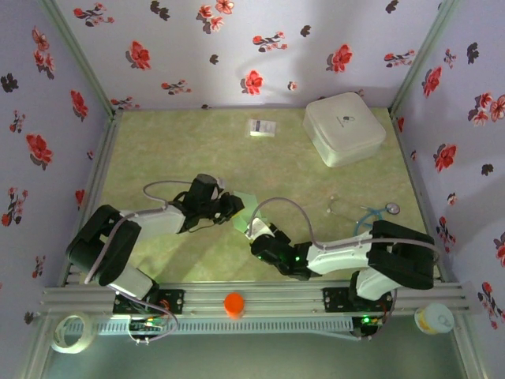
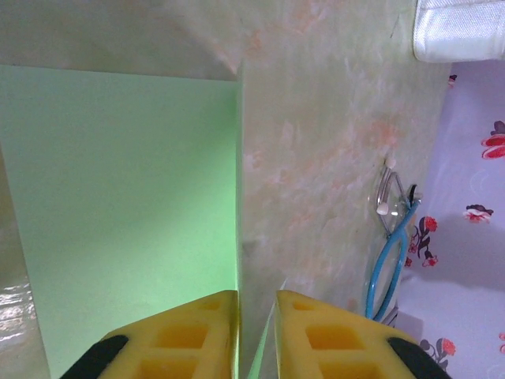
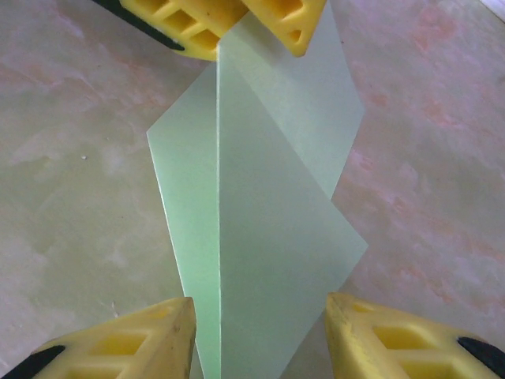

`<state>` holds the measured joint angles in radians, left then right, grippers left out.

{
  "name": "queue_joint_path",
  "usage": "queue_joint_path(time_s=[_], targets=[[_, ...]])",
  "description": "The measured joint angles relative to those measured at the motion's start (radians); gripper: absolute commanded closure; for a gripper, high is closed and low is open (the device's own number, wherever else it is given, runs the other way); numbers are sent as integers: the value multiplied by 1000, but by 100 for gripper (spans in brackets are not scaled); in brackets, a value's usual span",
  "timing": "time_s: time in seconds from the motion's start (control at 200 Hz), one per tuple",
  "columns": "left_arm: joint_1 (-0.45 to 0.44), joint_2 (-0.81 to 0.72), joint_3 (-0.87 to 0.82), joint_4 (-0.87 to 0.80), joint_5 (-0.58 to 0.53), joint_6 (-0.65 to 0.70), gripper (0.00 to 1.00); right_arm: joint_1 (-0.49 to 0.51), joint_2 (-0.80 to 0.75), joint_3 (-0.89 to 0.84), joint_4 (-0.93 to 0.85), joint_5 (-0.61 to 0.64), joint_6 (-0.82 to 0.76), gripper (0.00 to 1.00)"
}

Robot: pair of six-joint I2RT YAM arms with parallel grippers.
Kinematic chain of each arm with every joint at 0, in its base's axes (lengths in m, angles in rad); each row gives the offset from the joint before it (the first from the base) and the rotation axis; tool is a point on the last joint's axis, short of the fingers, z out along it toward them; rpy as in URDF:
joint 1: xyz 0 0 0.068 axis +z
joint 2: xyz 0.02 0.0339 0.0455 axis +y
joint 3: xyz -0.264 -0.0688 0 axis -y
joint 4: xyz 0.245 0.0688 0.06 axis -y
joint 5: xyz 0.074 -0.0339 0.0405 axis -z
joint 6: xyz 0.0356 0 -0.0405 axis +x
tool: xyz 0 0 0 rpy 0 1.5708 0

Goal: Fold a paper plane with a square sheet of paper (pick it up from the middle)
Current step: Fourth fold the wing at the center of the table.

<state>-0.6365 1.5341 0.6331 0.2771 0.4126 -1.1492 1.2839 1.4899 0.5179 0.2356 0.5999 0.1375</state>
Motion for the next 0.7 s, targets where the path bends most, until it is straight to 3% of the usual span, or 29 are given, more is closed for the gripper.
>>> queue_joint_path(time_s=[0.395, 0.7], targets=[[5, 3, 0, 0, 15, 0, 86, -11, 110, 43, 31, 41, 0, 56], [5, 5, 0, 1, 18, 0, 87, -36, 116, 43, 60, 40, 13, 65]])
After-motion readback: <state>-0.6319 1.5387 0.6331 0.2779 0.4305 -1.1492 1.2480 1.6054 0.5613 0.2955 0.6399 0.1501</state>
